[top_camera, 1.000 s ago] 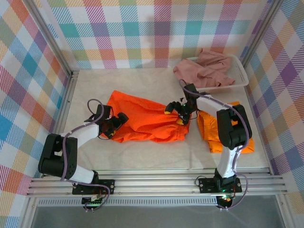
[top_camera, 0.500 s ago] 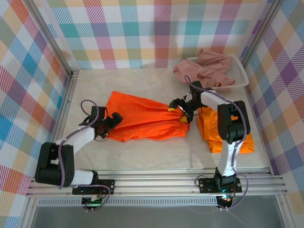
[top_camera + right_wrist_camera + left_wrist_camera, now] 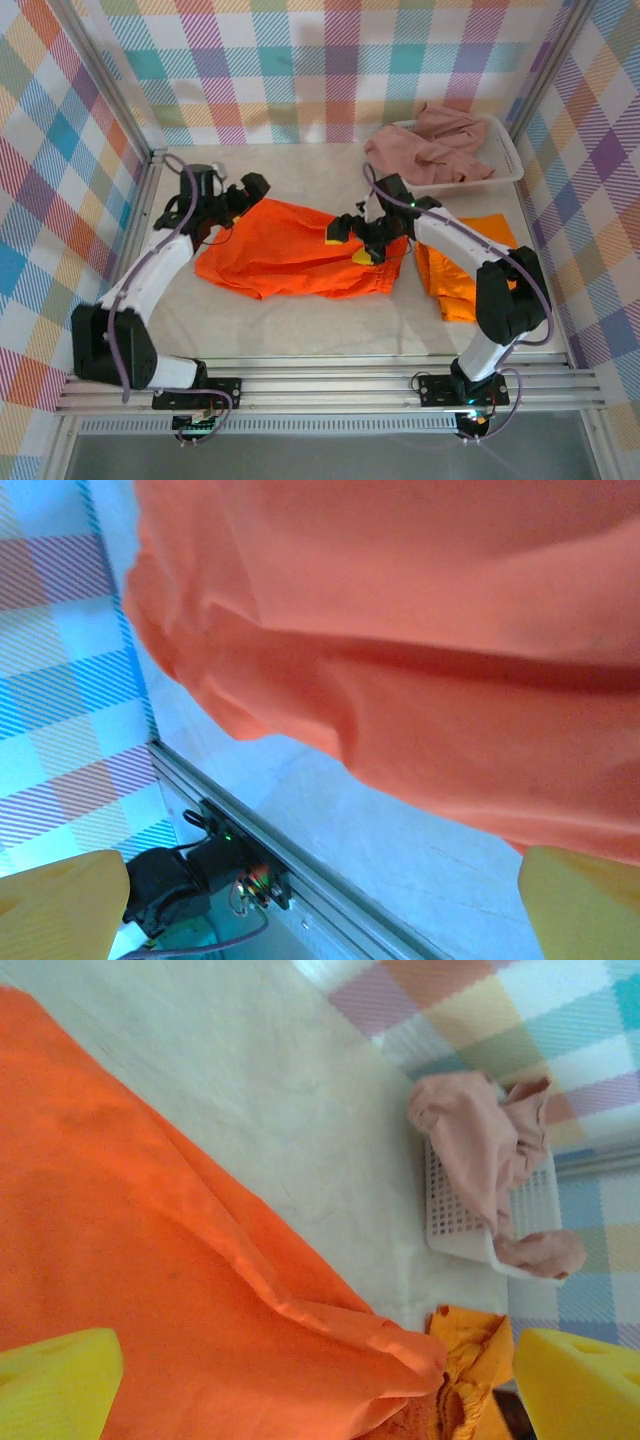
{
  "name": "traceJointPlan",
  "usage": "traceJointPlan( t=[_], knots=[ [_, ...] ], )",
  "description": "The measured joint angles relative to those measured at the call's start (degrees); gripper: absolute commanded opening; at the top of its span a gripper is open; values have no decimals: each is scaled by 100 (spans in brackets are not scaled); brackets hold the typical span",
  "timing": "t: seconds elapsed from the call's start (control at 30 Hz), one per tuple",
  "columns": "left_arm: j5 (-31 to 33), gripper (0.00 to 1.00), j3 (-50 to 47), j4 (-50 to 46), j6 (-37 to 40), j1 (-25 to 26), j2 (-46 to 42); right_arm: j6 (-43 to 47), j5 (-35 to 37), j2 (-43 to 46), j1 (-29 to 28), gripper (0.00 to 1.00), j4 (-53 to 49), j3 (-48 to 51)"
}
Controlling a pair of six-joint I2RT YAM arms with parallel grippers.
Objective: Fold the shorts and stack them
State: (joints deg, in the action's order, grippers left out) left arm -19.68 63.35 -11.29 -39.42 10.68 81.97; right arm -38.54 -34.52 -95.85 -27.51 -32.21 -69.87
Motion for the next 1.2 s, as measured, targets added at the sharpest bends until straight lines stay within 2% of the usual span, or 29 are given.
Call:
traceJointPlan(
  t=[0.27,0.53,0.87,1.2],
  knots=[
    [-238,100,706,664,-337,393,2269,-289,175,-2,-24,100,284,1027],
    [-234,100,1912,1204,-472,417,3856,-302,216,-7,-24,100,459,1403],
    [-367,100,3060,1346,-605,164,4852,-275,188,20,-24,99,566,1825],
    [-474,100,3069,1370,-470,-101,4865,-258,-144,409,-24,99,562,2153]
  ],
)
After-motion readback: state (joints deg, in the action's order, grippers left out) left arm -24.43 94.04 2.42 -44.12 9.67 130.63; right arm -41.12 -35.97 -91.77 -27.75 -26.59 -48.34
